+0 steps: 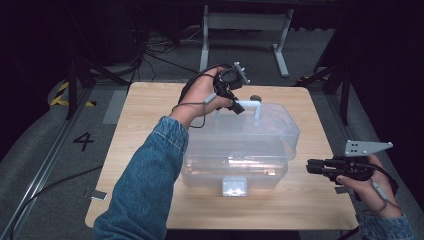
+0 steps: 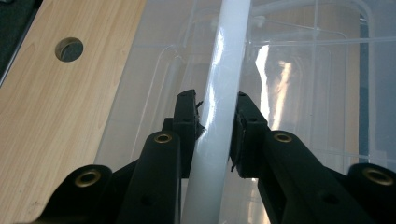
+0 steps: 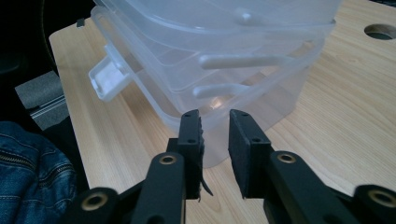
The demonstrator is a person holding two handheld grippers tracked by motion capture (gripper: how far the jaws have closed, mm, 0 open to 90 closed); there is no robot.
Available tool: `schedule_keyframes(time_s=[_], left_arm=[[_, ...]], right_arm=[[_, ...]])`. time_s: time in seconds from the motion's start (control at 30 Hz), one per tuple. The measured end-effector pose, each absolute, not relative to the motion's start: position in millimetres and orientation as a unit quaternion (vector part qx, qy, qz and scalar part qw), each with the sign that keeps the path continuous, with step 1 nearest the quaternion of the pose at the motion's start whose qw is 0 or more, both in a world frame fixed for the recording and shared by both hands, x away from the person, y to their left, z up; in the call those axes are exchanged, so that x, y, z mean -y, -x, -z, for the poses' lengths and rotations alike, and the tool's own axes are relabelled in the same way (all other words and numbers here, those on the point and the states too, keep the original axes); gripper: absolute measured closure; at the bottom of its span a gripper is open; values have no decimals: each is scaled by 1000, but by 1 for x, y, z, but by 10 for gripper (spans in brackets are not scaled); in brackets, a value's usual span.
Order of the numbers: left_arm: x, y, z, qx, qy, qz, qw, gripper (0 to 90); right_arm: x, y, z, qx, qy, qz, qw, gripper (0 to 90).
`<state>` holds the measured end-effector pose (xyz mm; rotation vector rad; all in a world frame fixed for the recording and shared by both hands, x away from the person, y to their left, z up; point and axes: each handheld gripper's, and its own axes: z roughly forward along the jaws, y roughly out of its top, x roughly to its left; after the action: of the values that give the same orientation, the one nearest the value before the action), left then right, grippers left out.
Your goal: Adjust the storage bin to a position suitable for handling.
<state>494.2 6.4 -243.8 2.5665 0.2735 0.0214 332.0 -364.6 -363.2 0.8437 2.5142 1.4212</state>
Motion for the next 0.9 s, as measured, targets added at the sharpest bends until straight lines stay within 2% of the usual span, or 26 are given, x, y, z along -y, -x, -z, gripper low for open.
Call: schedule_keyframes(time_s=[0.27, 0.7, 0.9], left_arm=[[-7, -496, 244, -103, -955, -5, 278, 756], [-7, -496, 244, -104, -955, -4, 278, 757], [-7, -496, 244, -106, -954, -1, 280, 757]], right_arm=[[344, -327, 363, -841, -234, -484, 62, 898], [296, -328, 379, -859, -189, -473, 56, 900], [288, -331, 385, -856, -198, -473, 64, 900]])
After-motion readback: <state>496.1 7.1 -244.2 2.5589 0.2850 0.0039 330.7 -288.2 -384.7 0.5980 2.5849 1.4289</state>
